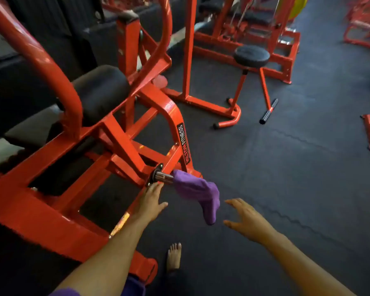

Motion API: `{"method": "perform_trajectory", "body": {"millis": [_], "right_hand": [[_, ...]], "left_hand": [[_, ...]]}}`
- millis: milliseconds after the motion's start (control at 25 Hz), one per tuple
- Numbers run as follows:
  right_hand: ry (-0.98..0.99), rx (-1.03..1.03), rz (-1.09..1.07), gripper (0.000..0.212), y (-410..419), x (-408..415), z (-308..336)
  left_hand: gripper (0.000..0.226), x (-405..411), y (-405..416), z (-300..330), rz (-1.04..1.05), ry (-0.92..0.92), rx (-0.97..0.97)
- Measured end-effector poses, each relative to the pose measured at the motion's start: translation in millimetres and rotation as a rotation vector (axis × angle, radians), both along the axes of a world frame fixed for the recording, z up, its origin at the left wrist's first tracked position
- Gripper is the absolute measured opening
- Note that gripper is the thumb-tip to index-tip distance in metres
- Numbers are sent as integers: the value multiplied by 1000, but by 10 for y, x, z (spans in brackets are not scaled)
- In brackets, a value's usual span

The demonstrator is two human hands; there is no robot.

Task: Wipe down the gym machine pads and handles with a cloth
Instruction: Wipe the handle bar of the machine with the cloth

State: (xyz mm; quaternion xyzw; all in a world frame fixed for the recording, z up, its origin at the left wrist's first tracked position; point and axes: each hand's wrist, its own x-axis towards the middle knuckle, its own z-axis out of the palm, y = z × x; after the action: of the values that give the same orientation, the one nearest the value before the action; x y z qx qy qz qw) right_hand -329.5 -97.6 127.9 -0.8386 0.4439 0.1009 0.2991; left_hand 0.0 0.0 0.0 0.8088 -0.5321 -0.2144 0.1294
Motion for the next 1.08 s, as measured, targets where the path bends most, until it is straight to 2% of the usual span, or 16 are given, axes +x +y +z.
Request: {"method": "perform_trajectory", "body": {"millis": [160, 280, 400, 640, 680, 840, 880, 1080], "right_hand": [[45, 15, 71, 71, -564, 713, -290], [136, -36, 138, 68, -860, 1170, -514], [250, -42, 227, 76, -995, 1514, -757], [441, -1, 339, 93, -1128, 1489, -1252], [443, 0, 314, 84, -1151, 1442, -1267], [335, 79, 91, 22, -1228, 1262, -818], [287, 76, 46, 14, -1224, 1139, -681], [51, -38, -268, 25, -1071, 135, -181]], "left_hand": [[95, 451, -560, -483, -40, -31, 37], [95, 722, -933, -757, -136, -83, 135], [91, 843, -1052, -917, -211, -80, 128], [91, 804, -1046, -1111, -201, -50, 99], [91, 805, -1062, -1098, -202, -54, 110], [86, 802, -1179, -919, -224, -64, 276], [84, 787, -1209, -863, -236, -81, 310], [80, 448, -1483, -551, -337, -171, 372]]}}
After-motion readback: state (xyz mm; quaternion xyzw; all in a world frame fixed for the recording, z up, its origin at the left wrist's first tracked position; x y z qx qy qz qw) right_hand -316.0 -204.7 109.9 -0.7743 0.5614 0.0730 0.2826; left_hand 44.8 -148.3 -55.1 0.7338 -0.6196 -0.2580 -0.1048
